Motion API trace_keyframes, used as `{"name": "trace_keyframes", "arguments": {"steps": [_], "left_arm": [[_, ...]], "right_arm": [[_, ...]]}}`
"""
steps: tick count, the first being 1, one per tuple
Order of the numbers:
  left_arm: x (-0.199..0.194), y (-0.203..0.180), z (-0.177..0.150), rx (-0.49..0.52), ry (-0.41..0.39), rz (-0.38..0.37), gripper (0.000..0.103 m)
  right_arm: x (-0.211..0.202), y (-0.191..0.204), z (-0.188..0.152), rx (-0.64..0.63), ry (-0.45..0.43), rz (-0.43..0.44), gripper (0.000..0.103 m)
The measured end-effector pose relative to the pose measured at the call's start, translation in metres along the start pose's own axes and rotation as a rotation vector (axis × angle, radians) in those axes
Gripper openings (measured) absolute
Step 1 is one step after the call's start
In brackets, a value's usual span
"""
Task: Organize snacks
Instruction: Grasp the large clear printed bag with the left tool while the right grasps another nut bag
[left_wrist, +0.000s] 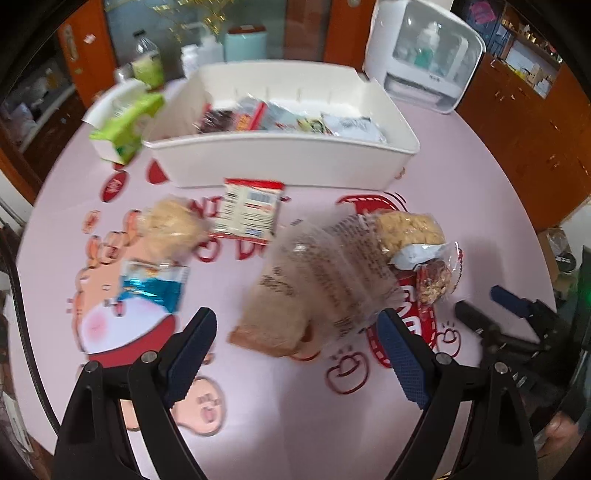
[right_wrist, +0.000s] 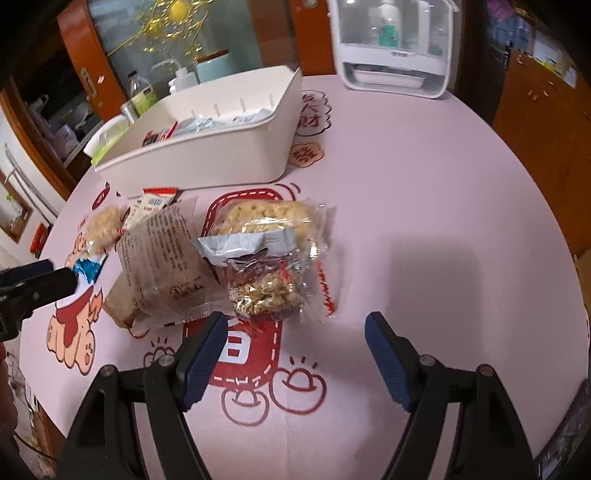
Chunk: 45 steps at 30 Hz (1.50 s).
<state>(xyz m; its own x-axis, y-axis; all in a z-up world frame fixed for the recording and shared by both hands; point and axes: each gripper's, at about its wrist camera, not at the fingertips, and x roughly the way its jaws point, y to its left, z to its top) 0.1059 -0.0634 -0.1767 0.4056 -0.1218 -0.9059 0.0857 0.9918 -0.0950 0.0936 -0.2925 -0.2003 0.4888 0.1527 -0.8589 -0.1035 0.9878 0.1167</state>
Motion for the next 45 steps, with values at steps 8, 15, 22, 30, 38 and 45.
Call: {"name": "trace_keyframes", "arguments": {"steps": [8, 15, 22, 30, 38, 45], "left_arm": [[0.053, -0.014, 0.026, -0.090, 0.111, -0.064, 0.088], [0.078, -0.024, 0.043, -0.148, 0.142, -0.041, 0.088], [0.104, -0.022, 0.051, -0.215, 0.183, 0.031, 0.088], [0.117, -0.039, 0.054, -0.145, 0.184, 0.105, 0.090], [0.116, -0.045, 0.050, -0.099, 0.173, 0.084, 0.081], [0.097, -0.048, 0.035, -0.060, 0.157, 0.077, 0.073]], "right_arm": [[0.033, 0.016, 0.006, -0.047, 0.037, -0.014, 0.077], [0.043, 0.021, 0.008, -0.067, 0.036, -0.006, 0.077], [0.043, 0.022, 0.007, -0.075, 0.031, 0.000, 0.073], [0.045, 0.027, 0.009, -0.069, 0.030, -0.005, 0.074], [0.043, 0.023, 0.010, -0.047, 0.029, 0.059, 0.058], [0.040, 0.025, 0.007, -0.036, 0.043, 0.087, 0.053]]}}
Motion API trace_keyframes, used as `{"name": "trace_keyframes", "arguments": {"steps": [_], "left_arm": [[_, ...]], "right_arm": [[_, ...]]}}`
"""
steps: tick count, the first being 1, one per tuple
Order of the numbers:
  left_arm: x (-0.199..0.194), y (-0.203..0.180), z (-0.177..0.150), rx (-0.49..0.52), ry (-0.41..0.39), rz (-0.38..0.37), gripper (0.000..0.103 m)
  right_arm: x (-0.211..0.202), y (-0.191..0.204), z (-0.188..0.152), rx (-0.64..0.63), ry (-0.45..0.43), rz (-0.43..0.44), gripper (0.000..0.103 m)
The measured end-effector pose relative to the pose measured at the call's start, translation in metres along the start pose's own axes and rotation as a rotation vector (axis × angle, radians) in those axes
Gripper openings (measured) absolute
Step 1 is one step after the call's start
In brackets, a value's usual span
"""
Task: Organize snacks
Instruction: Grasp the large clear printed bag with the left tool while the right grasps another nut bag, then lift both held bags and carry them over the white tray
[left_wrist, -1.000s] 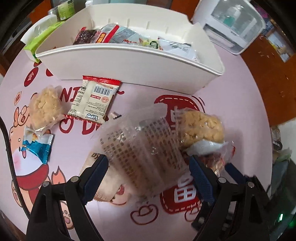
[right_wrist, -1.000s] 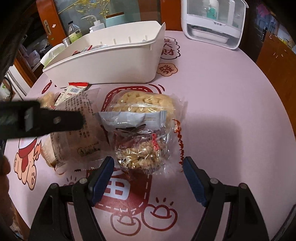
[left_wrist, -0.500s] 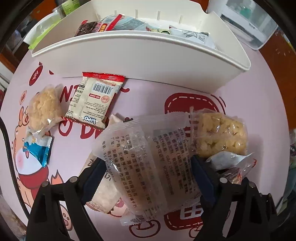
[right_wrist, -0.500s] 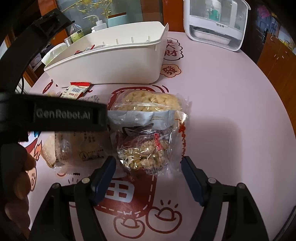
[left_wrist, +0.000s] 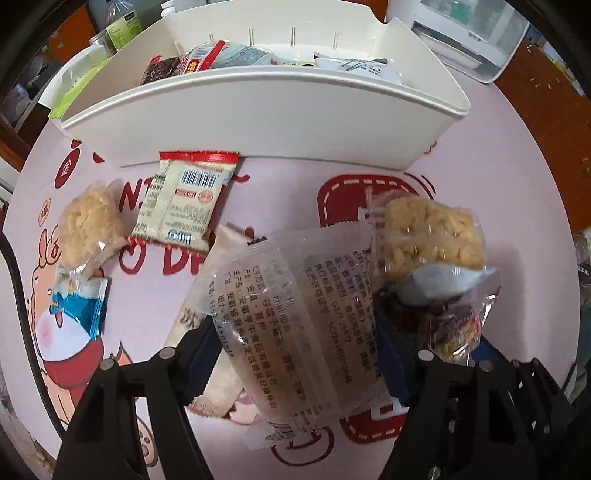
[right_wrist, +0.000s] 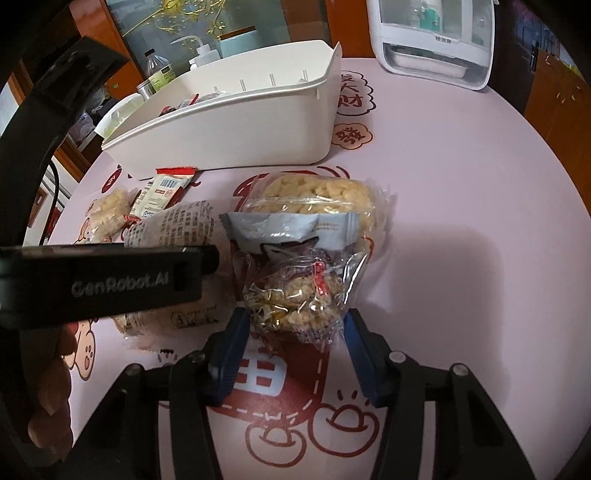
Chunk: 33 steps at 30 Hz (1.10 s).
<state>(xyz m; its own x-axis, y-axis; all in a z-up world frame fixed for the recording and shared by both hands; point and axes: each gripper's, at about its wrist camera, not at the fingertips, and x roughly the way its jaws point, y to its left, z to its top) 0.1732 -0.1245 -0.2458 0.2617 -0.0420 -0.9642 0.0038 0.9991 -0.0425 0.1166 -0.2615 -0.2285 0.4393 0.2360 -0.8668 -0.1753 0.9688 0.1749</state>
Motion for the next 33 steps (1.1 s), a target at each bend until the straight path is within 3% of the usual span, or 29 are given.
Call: {"name": "trace_keyframes", "arguments": {"steps": [6, 14, 24, 33], "left_arm": [[-0.027, 0.022, -0.026, -0.007, 0.002, -0.024, 0.072], [-0.083, 0.056, -0.048, 0.013, -0.064, -0.014, 0.072], [-0.133, 0.108, -0.033, 0.000, -0.185, 0.034, 0.072], [-0.206, 0.117, 0.014, 0.036, -0.409, 0.074, 0.072]], "right_arm": [[-0.018, 0.003, -0.011, -0.001, -0.022, 0.053, 0.053], [-0.050, 0.010, -0.017, -0.036, -0.055, 0.064, 0.053], [-0.088, 0.052, 0.011, -0.125, -0.175, 0.093, 0.053], [-0.126, 0.085, 0.070, -0.168, -0.343, 0.124, 0.053]]}}
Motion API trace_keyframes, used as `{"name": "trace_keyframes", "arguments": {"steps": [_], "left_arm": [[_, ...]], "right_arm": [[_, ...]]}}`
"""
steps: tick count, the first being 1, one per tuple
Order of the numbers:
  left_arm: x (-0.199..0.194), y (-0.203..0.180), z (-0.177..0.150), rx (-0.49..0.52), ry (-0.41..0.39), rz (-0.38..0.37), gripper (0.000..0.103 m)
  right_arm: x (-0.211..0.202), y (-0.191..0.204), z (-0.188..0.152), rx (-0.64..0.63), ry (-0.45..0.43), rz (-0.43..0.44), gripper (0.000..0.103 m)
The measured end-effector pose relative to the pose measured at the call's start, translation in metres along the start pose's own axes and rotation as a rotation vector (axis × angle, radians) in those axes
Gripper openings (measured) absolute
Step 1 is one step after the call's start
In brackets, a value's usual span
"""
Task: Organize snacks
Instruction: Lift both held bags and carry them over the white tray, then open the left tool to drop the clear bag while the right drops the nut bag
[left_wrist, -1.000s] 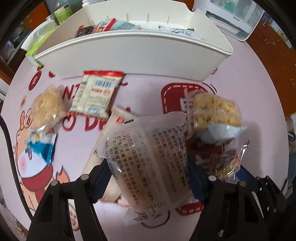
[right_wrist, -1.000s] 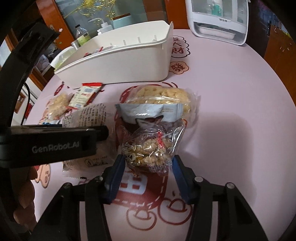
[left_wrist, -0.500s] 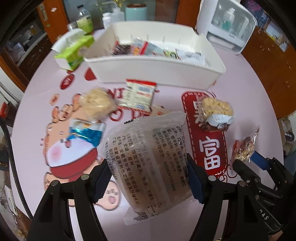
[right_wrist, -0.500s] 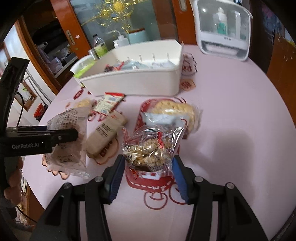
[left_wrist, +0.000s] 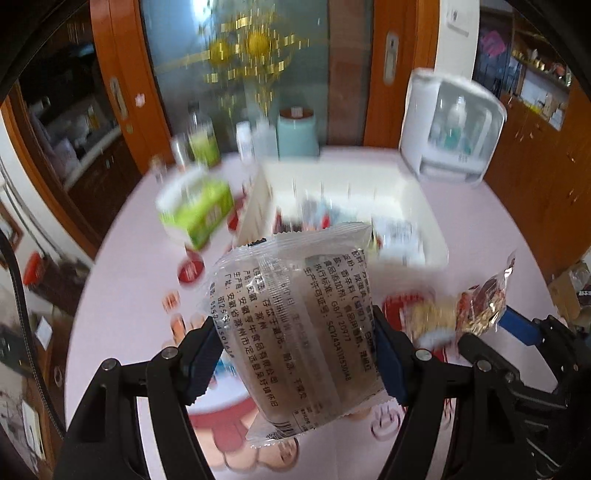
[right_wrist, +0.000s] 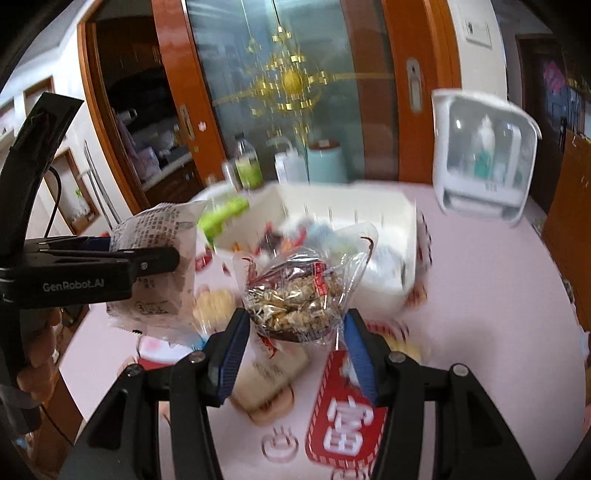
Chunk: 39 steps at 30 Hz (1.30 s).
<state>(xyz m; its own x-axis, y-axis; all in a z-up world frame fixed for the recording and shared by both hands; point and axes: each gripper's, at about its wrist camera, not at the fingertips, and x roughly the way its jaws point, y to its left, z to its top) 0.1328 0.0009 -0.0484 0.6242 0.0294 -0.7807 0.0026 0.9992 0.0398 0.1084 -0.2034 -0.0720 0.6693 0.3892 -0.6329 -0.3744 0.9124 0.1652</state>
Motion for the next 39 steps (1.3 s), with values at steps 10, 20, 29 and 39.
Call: {"name": "trace_keyframes", "arguments": {"steps": [10, 20, 29, 39], "left_arm": [[-0.019, 0.003, 0.090, 0.039, -0.206, 0.049, 0.072], [0.013, -0.004, 0.142, 0.058, -0.232, 0.079, 0.073], [0.073, -0.014, 0.146, 0.097, -0.149, 0.092, 0.073], [0.147, -0.010, 0.149, 0.094, -0.026, 0.088, 0.080]], "right_arm": [[0.005, 0.004, 0.083, -0.002, -0.164, -0.105, 0.054], [0.039, -0.016, 0.125, 0.104, -0.180, -0.202, 0.055], [0.080, -0.011, 0.129, 0.087, -0.116, -0.227, 0.033], [0.131, -0.018, 0.120, 0.086, 0.010, -0.254, 0.025]]}}
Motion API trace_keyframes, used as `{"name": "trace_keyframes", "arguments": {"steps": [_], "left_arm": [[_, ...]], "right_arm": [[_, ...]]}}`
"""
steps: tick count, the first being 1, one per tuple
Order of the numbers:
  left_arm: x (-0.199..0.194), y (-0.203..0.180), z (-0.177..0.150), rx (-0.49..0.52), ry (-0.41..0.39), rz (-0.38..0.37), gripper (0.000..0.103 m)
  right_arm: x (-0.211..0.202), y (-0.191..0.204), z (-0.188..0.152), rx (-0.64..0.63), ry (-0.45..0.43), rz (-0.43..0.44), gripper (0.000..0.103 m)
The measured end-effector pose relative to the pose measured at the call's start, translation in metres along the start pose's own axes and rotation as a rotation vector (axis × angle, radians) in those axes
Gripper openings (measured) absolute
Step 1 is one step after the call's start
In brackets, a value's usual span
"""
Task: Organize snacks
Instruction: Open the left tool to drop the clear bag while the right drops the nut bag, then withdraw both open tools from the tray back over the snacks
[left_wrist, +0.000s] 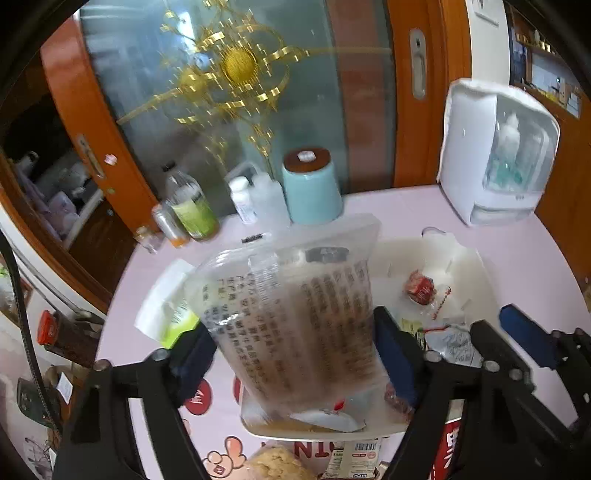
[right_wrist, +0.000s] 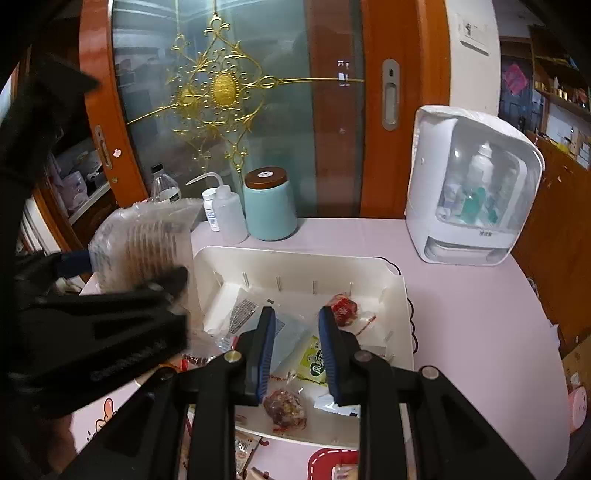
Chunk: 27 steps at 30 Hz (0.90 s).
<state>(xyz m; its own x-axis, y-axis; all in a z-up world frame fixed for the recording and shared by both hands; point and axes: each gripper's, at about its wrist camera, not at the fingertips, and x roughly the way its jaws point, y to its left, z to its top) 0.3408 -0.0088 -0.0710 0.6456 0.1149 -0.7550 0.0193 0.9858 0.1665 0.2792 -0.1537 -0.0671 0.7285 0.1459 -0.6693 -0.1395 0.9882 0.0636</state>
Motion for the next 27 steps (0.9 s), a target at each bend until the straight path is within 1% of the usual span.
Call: {"name": "trace_keyframes", "arguments": {"steps": [1, 2, 4, 5, 6, 8, 12, 17, 21, 24, 27], "left_arm": [[0.007, -0.001, -0.001, 0.009, 0.007, -0.005, 0.081], [0.010, -0.003, -0.001, 0.019, 0.004, 0.007, 0.082], [0.015, -0.007, -0.003, 0.042, -0.005, 0.030, 0.089], [0.017, -0.010, -0.004, 0.056, -0.006, 0.034, 0.095], [0.017, -0.011, -0.006, 0.063, -0.003, 0.034, 0.097], [0.019, -0.015, -0.008, 0.077, 0.006, 0.031, 0.098], [0.017, -0.021, -0.014, 0.091, 0.008, 0.039, 0.100], [0.006, -0.018, -0.019, 0.063, 0.007, 0.022, 0.101], [-0.009, -0.017, -0.026, 0.047, 0.006, 0.003, 0.101], [-0.022, -0.018, -0.033, 0.056, -0.002, -0.006, 0.102], [-0.040, -0.021, -0.041, 0.071, -0.018, -0.011, 0.102]], "right_arm": [[0.002, -0.002, -0.001, 0.007, 0.006, 0.001, 0.026], [0.003, -0.003, -0.003, 0.014, 0.014, 0.000, 0.027], [0.006, -0.009, -0.007, 0.028, 0.029, -0.015, 0.028], [0.007, -0.011, -0.008, 0.034, 0.033, -0.018, 0.030], [0.008, -0.014, -0.011, 0.045, 0.039, -0.018, 0.031], [0.009, -0.020, -0.015, 0.067, 0.045, -0.017, 0.033], [0.006, -0.031, -0.023, 0.102, 0.052, -0.014, 0.034], [-0.001, -0.038, -0.030, 0.117, 0.047, -0.005, 0.034], [-0.014, -0.043, -0.034, 0.127, 0.025, 0.006, 0.035], [-0.026, -0.044, -0.034, 0.126, 0.004, 0.008, 0.036], [-0.042, -0.045, -0.036, 0.125, -0.036, 0.008, 0.038]]}}
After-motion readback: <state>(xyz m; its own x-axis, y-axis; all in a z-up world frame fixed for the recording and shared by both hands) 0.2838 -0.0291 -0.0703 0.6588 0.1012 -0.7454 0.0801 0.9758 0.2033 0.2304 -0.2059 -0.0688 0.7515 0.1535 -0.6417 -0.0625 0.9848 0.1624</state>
